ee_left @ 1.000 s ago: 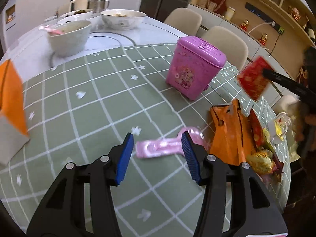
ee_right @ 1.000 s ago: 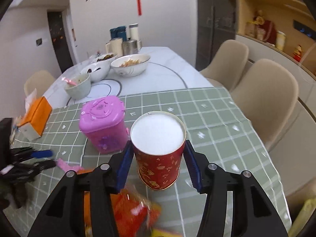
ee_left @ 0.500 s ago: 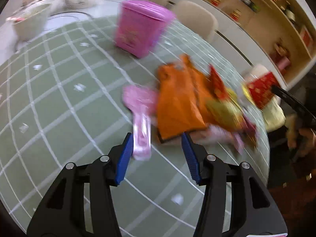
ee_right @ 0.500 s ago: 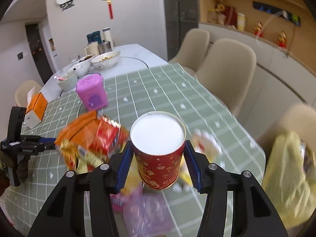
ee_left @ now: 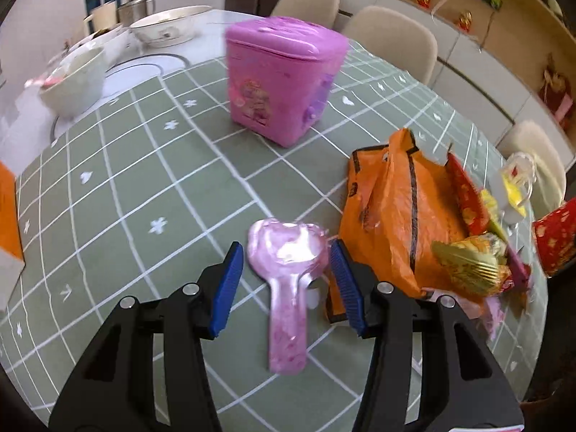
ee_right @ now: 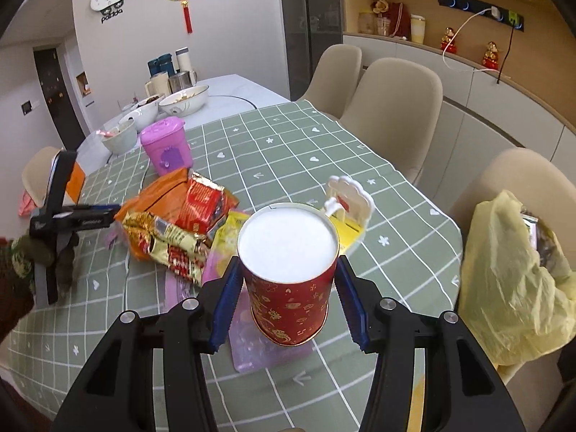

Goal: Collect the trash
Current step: 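Grasp the pink plastic spoon with the left tool, then carry the pink spoon and red cup over the bin with both tools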

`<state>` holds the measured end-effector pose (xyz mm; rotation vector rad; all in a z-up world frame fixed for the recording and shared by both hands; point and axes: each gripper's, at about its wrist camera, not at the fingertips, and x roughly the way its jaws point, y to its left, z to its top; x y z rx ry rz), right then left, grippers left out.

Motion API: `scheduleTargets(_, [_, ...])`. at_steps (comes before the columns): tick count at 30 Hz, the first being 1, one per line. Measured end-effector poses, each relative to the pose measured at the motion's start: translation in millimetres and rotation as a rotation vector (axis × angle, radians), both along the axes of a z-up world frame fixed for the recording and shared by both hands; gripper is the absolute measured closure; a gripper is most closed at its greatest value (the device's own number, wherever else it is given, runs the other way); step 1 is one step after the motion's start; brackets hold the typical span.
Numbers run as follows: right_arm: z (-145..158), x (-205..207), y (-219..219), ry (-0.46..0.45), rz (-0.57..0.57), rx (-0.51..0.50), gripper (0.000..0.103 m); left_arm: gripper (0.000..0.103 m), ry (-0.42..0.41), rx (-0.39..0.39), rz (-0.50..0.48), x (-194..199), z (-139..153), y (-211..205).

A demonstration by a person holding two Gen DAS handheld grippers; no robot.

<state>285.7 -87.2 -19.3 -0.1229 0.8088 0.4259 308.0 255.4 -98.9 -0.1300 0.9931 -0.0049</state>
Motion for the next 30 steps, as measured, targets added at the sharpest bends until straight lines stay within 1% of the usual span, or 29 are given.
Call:
scheduleTargets(2, [-2,-6,-5,0.007,-0.014,0.006,0.054,0.06,0.007,0.016,0.004,1,-2,-3])
scheduleTargets(5, [-4,-12,-13,0.013,-0.033,0.017,0.054,0.061,0.001,0.0,0.023,-4,1,1])
scheduleTargets(8, [-3,-17,-18,0.013,-0.045,0.03,0.054,0.061,-0.03,0.002,0.046,-18,14,2])
scheduleTargets(11, [2,-18,-22,0.007,-0.048,0.045,0.054,0.061,-0.092,0.019,0.079,-33,38,1])
scheduleTargets(12, [3,-19,-22,0.002,-0.046,0.047,0.054,0.061,-0.123,0.018,0.086,-38,50,-1])
scheduleTargets(15, [11,-18,-25,-0.016,-0.035,0.051,0.054,0.061,-0.208,0.004,0.093,-47,87,-11])
scheduleTargets(17, [17,-17,-27,-0.03,-0.028,0.058,0.054,0.061,-0.25,-0.019,0.091,-50,105,-20])
scheduleTargets(19, [24,-16,-31,-0.048,-0.018,0.065,0.054,0.061,-0.301,-0.057,0.076,-55,128,-38])
scheduleTargets(23, [38,-15,-47,-0.088,0.0,0.059,0.054,0.061,-0.359,-0.089,0.025,-54,158,-81])
scheduleTargets(27, [51,-11,-75,-0.117,-0.006,0.071,0.054,0.061,-0.383,-0.12,-0.037,-47,175,-131])
scheduleTargets(30, [64,-6,-107,-0.146,-0.025,0.086,0.054,0.061,-0.386,-0.145,-0.078,-38,180,-173])
